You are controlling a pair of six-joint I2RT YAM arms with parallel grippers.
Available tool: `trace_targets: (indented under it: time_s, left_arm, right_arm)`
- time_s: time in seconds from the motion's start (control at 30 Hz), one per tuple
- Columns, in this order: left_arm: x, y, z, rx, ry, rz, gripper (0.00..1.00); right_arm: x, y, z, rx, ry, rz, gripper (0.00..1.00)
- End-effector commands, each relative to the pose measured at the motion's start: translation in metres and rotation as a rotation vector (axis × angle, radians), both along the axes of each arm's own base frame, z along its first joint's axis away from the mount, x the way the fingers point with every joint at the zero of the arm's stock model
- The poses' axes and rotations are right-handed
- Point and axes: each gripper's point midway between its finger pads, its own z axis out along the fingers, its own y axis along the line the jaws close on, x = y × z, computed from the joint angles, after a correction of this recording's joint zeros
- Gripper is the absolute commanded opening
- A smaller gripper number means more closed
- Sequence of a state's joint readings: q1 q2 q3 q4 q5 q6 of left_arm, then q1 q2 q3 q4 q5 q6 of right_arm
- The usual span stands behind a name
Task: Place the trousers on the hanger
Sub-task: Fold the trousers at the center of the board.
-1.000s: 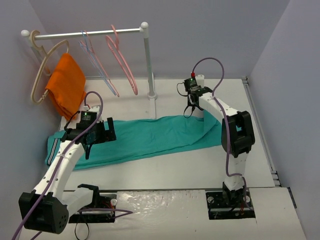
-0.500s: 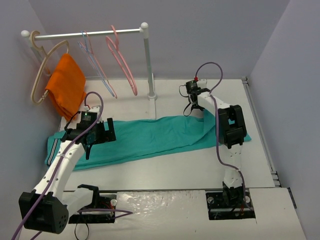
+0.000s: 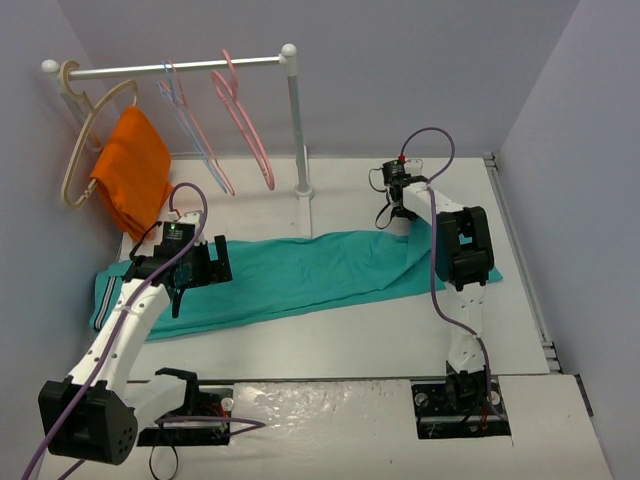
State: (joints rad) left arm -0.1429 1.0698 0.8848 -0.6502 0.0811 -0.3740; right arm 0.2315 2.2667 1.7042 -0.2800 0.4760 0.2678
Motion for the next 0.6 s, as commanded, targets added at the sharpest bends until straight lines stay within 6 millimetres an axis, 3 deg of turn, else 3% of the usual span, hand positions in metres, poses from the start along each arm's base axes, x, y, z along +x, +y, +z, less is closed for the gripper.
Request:
trace_targets:
  time_s: [0.0, 0.13, 0.23, 0.3, 0.43, 0.5, 0.57]
  left_arm:
    - [0.01, 0.002, 0.013, 0.012, -0.05, -0.001, 0.92]
    - [0.01, 0.002, 0.014, 0.012, -0.05, 0.002, 0.92]
    - [0.01, 0.003, 0.014, 0.016, -0.052, 0.005, 0.92]
    - [0.01, 0.005, 0.015, 0.023, -0.055, 0.01, 0.92]
    - [0.009, 0.007, 0.014, 0.032, -0.05, 0.017, 0.92]
    - [0.009, 0.009, 0.015, 0.041, -0.05, 0.027, 0.92]
    - [0.008, 0.012, 0.016, 0.047, -0.051, 0.036, 0.92]
  right_arm:
    - [0.002, -0.013, 0.0, 0.016, -0.001, -0.029, 0.04]
    - [0.011, -0.012, 0.015, 0.035, -0.032, -0.017, 0.0]
    - [0.023, -0.005, 0.05, 0.075, -0.107, 0.005, 0.0]
    - [0.031, 0.0, 0.091, 0.118, -0.194, 0.017, 0.0]
    - [0.036, 0.002, 0.15, 0.245, -0.344, 0.03, 0.0]
    - [0.033, 0.001, 0.191, 0.329, -0.453, 0.04, 0.0]
    - [0.024, 0.0, 0.215, 0.414, -0.517, 0.072, 0.0]
